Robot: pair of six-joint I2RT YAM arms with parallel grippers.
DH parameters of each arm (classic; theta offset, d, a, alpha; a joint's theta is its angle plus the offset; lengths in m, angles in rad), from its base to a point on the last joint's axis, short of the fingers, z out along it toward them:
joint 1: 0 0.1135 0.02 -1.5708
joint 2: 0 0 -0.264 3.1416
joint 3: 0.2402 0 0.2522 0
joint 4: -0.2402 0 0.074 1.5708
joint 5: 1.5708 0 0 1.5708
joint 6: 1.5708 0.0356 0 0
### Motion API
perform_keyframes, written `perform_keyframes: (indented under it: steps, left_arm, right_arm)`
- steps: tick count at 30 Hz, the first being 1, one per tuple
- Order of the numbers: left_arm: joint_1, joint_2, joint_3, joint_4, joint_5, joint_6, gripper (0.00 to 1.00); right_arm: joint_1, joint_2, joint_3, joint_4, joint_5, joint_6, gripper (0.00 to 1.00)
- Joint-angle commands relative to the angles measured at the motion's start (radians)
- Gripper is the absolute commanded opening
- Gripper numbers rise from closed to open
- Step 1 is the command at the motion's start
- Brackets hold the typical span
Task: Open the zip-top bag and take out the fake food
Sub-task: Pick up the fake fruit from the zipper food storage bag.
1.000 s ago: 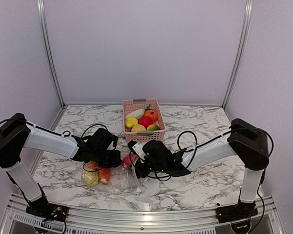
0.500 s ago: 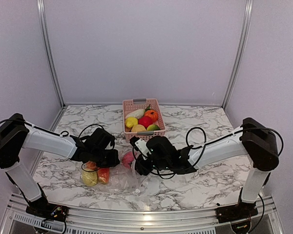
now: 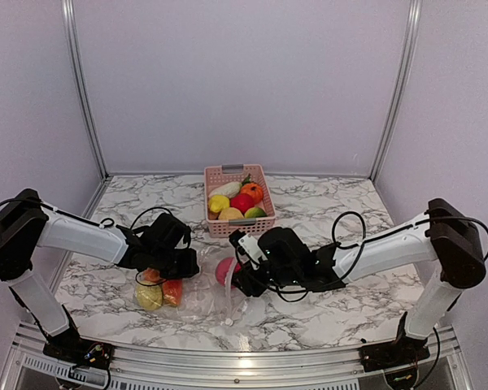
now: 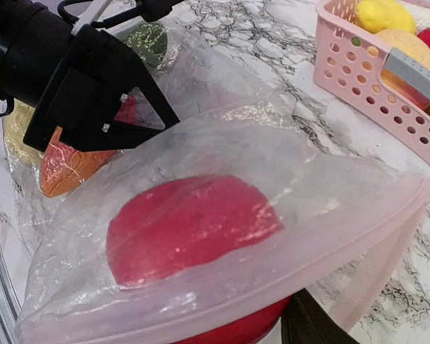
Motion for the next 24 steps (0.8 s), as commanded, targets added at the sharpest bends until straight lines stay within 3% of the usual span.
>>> perform_keyframes:
  steps: [1, 24]
  left_arm:
    - [0.008, -0.002, -0.018, -0.024, -0.012, 0.002, 0.04]
    - [0.008, -0.025, 0.017, -0.042, -0.006, 0.011, 0.04]
  right_arm:
    - [0.007, -0.071, -0.026, -0.049, -0.011, 0.019, 0.49]
    - [0.004, -0.380, -0.120, -0.315, 0.033, 0.044, 0.49]
